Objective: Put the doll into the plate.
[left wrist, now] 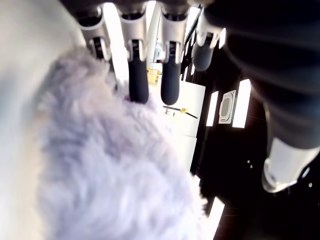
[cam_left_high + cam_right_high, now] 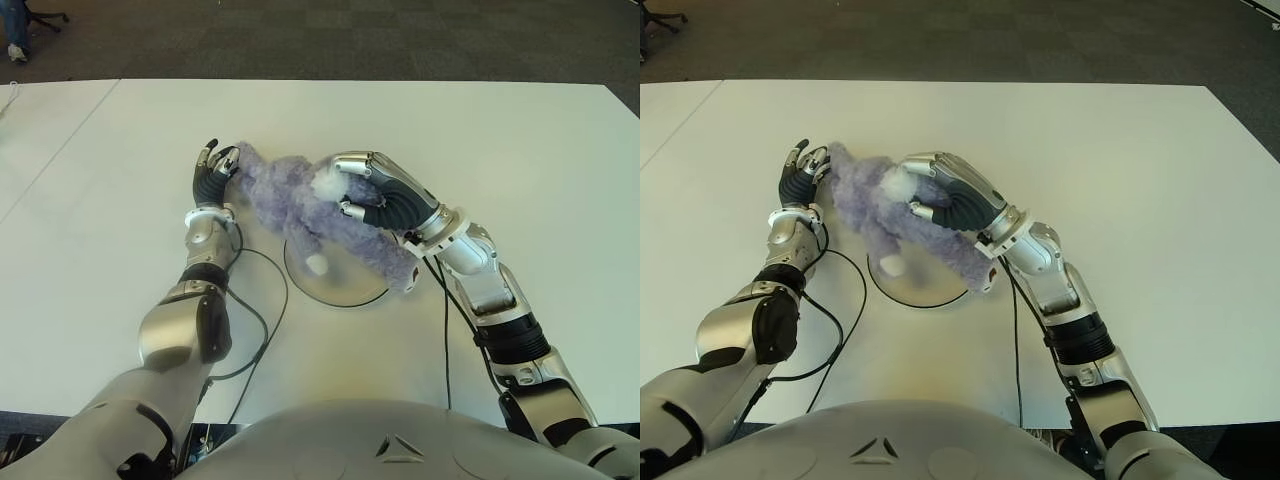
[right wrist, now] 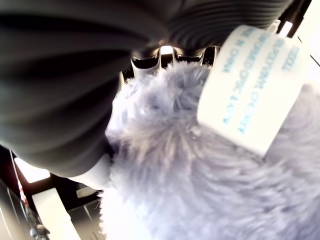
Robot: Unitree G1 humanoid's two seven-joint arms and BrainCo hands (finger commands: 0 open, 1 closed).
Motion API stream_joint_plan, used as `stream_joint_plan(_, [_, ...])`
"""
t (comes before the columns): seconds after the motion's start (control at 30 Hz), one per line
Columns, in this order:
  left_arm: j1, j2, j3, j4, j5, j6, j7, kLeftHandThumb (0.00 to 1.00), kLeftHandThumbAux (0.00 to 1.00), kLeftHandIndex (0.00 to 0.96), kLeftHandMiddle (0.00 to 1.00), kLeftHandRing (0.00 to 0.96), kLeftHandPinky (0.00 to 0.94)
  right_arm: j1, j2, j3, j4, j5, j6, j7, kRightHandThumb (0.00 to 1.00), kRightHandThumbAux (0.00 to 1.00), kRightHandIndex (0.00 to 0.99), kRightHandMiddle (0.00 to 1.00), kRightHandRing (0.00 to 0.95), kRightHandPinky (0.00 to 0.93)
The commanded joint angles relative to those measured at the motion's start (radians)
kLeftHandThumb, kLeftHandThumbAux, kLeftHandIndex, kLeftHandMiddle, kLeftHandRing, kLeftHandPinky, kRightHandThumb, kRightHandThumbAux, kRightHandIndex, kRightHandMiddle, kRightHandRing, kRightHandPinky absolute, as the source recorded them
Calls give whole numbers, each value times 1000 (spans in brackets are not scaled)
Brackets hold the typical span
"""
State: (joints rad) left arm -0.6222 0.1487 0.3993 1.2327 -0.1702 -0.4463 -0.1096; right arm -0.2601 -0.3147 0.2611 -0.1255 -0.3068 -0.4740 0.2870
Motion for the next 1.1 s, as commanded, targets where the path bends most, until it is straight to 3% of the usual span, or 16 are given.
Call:
stream_joint_plan(0.03, [132, -70, -9, 111, 8, 149, -8, 0, 627, 133, 285, 291, 260, -25, -4, 14, -28, 33, 0, 40, 699, 726, 437, 861, 861, 858])
stream_joint_plan(0.57, [135, -77, -13, 108, 3, 136, -6, 0, 633, 160, 295, 327, 333, 3, -30, 8, -61, 55, 22, 99, 698, 723, 437, 892, 881, 879])
stream_joint_plan(0.9, [127, -74, -31, 108, 20, 155, 38, 0, 654, 159, 283, 315, 333, 39, -10, 28, -13, 63, 33, 98, 698, 724, 437, 877, 869, 857])
stream_joint_plan(1.1, [126, -74, -35, 109, 20, 155, 49, 0, 649, 149, 286, 315, 316, 105, 2, 76, 111, 12, -40, 51, 696, 726, 437, 870, 864, 853])
